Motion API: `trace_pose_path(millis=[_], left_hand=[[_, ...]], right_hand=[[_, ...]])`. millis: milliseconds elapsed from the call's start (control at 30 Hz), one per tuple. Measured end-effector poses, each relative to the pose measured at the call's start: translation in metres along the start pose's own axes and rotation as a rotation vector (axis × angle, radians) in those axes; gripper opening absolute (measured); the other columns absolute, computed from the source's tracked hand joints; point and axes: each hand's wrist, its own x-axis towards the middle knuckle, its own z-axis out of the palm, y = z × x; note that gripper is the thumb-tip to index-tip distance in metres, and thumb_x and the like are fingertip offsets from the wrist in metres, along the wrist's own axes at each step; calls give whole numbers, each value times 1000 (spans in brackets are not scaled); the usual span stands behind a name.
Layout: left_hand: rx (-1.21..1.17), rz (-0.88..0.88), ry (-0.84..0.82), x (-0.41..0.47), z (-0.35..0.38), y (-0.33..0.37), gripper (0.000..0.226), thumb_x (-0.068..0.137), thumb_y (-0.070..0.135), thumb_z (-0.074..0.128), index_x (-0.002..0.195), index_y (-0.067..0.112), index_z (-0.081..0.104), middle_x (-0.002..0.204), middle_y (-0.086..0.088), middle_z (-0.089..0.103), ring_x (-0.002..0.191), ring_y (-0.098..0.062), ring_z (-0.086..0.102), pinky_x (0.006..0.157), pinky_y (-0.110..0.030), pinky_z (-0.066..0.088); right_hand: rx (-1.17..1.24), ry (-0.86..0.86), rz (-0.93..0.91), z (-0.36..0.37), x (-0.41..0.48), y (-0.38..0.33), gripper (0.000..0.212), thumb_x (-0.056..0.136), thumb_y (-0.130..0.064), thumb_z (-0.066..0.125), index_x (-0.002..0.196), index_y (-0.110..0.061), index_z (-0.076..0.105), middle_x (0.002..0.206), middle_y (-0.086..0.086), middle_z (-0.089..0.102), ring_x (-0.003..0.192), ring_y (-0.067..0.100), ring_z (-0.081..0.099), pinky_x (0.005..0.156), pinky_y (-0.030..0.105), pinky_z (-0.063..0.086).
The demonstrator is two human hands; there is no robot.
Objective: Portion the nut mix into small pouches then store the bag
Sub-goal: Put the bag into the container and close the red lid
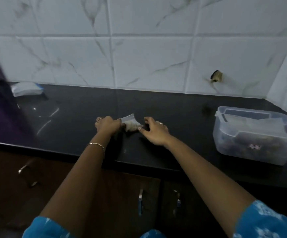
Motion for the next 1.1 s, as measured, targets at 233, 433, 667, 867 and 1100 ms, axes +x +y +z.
trace_pose_path(millis=[233, 433, 667, 867, 1100], left_hand=[[-341, 33, 30, 6, 7, -1, 26, 89, 30, 59, 109, 13, 65, 123, -15, 58, 108, -32, 57, 96, -44, 50], [-808, 118, -136, -17, -3, 30, 10, 98, 13, 53, 105, 6, 51, 91, -10, 60, 71, -18, 62, 52, -27, 54], [-990, 291, -226, -63, -18, 103, 7, 97, 13, 55, 101, 8, 52, 85, -6, 62, 58, -10, 65, 54, -24, 56], [-1127, 362, -262, -113, 7, 166, 21, 93, 10, 60, 110, 4, 49, 101, -15, 62, 70, -22, 66, 60, -27, 58], [-998, 501, -463, -161, 57, 221, 31, 88, 0, 65, 114, -2, 48, 112, -25, 58, 84, -29, 67, 70, -31, 61]], right_hand=[[-56, 44, -71, 9, 6, 4, 68, 93, -49, 53, 148, -18, 28, 148, 3, 44, 138, 24, 37, 113, 46, 27], [383, 95, -53, -15, -2, 0, 65, 94, -36, 59, 148, -23, 25, 151, 6, 38, 139, 23, 36, 113, 40, 33], [602, 304, -86, -95, -20, -15, 52, 95, -20, 55, 139, -38, 34, 124, 8, 58, 107, 21, 62, 88, 41, 56], [509, 498, -52, -167, -65, 16, 50, 95, -13, 55, 134, -40, 38, 112, 9, 58, 94, 22, 66, 79, 37, 59], [432, 622, 70, -217, -118, 77, 52, 91, -7, 59, 130, -35, 39, 115, 4, 54, 94, 21, 64, 73, 32, 60]])
